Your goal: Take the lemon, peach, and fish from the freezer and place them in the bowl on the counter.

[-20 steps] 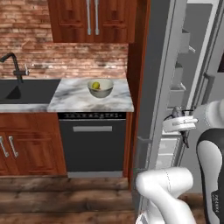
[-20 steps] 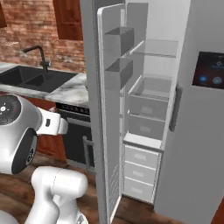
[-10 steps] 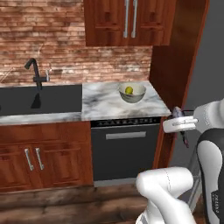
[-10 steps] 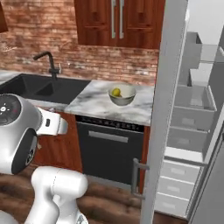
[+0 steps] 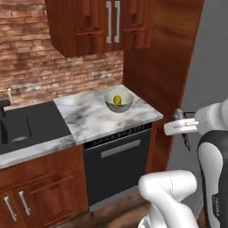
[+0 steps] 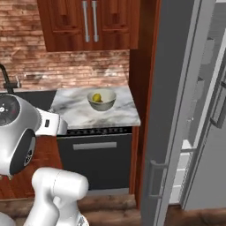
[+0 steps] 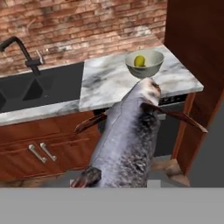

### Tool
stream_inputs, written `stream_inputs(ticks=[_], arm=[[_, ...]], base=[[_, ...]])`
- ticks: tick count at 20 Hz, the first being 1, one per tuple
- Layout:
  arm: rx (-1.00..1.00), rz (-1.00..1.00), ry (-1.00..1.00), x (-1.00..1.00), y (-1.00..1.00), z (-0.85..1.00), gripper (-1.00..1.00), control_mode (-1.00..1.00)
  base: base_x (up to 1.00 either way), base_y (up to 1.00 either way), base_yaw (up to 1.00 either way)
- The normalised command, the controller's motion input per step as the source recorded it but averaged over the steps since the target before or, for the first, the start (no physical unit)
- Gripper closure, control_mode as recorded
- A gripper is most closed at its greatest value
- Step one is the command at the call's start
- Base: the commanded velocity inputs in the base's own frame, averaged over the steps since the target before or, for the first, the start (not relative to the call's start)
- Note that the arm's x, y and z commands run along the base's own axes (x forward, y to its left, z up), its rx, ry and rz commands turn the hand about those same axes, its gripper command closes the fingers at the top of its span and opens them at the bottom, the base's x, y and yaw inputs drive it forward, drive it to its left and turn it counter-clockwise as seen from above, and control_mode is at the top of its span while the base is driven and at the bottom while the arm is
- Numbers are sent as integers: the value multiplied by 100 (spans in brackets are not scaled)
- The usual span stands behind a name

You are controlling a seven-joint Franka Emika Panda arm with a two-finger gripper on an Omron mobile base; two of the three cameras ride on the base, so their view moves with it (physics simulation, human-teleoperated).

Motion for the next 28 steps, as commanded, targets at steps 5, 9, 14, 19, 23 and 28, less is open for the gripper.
stream_inputs(ticks=[5,9,14,19,23,28], arm=[[0,0,0,0,0,0,100,100],[0,0,0,0,0,0,100,100],[0,0,0,0,0,0,100,100],[0,0,0,0,0,0,100,100],[0,0,0,0,0,0,100,100],[-3,-5,1,59,21,-16,100,-100]], base=[[56,6,-45],[97,44,-22],[100,43,-13],[100,70,-6],[100,51,-3],[40,17,-1]])
